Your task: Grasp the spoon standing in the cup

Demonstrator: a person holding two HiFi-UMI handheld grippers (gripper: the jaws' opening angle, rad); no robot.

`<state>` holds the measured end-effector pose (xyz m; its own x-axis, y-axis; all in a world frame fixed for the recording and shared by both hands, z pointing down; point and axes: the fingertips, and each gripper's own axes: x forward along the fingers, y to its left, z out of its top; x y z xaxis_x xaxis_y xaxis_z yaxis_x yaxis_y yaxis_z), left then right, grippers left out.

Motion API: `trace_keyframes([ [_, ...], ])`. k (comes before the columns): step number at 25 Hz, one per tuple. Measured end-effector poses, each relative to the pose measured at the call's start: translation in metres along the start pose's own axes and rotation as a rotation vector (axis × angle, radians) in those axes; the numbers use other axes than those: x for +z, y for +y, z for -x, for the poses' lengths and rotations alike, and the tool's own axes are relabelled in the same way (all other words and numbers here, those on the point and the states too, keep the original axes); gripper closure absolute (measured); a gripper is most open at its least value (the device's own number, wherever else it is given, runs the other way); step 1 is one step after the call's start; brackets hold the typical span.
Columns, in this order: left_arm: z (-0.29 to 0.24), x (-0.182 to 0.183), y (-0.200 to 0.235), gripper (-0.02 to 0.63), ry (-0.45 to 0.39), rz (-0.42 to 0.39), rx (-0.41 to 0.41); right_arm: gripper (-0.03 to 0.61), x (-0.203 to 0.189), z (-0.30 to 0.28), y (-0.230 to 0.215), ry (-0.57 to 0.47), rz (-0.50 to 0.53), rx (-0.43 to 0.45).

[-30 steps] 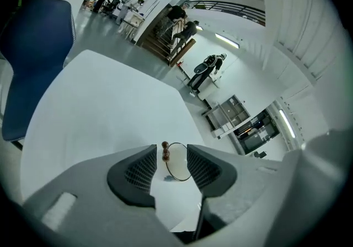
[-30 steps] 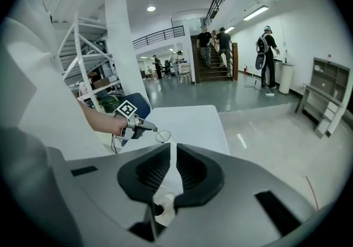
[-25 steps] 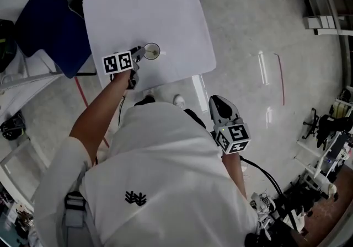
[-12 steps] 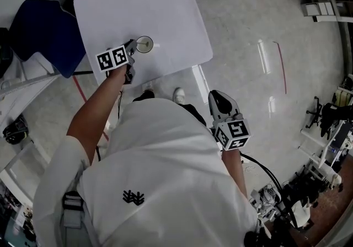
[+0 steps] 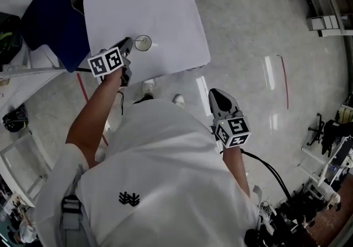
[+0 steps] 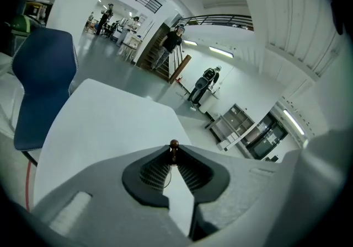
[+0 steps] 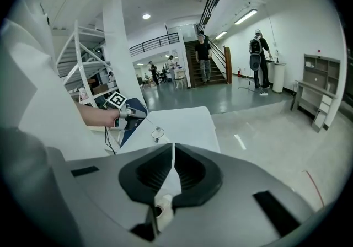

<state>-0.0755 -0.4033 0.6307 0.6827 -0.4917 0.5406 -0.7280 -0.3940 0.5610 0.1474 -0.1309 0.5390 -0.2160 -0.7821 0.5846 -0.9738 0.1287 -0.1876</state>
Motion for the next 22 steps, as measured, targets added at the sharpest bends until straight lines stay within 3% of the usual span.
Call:
trace_keyframes([
  [9,0.073,0.006,-0.064,0.565,-0.143,-0.044,-0.008,0.569,-0.011,0.019,-0.015,-0.025,0.038,0.102],
  [16,0.124,-0.020,-0.128,0.565,-0.207,-0.069,-0.008,0.569,-0.020,0.037,-0.031,-0.035,0.083,0.192],
  [22,0.163,-0.045,-0.157,0.565,-0.244,-0.060,-0.013,0.569,-0.032,0.039,-0.019,-0.019,0.136,0.259],
])
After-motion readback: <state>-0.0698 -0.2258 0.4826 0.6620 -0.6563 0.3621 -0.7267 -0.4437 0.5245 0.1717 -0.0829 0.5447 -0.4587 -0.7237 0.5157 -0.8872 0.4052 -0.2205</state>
